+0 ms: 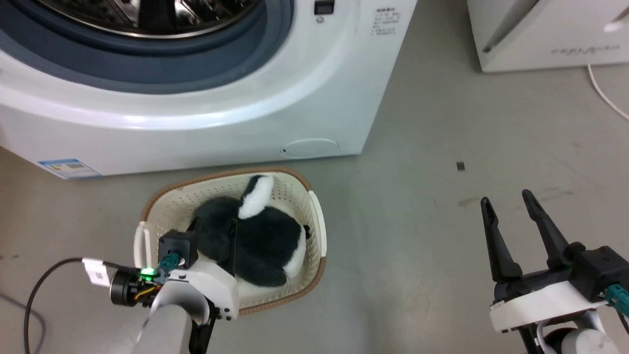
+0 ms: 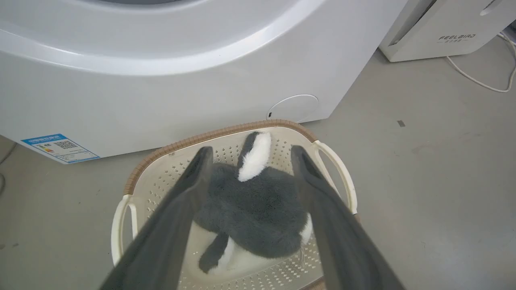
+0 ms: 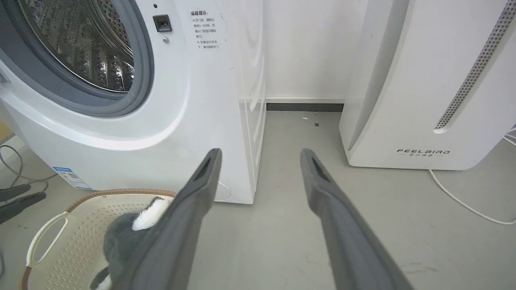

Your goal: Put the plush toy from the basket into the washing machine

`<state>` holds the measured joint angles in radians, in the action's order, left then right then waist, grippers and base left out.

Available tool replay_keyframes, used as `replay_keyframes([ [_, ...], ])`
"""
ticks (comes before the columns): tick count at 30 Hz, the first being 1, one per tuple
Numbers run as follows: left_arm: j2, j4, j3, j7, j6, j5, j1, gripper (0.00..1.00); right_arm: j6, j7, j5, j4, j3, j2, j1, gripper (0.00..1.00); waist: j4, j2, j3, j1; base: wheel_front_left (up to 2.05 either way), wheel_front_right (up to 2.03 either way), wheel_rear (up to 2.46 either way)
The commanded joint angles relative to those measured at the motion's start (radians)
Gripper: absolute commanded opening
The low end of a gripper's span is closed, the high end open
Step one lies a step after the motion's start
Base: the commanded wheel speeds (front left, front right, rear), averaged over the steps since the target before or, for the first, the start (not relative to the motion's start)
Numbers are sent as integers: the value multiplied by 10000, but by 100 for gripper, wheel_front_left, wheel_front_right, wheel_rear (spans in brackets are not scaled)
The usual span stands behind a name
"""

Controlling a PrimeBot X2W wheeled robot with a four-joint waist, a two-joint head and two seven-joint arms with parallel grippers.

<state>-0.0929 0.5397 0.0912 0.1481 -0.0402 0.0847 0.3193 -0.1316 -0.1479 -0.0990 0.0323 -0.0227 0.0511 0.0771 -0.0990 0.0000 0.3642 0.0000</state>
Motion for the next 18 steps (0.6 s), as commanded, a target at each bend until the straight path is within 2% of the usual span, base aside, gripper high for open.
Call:
replay_keyframes([
  [1,-78,187,58,81,-41,55,245,100,6,-89,-119,70,-10,-5,206,100,-101,0,199,0,0,0,0],
  [18,-1006,3220,767,-90,-296,-98,2631,100,7,-442,-556,399,306,-7,702,100,-868,0,2240,0,0,0,0],
])
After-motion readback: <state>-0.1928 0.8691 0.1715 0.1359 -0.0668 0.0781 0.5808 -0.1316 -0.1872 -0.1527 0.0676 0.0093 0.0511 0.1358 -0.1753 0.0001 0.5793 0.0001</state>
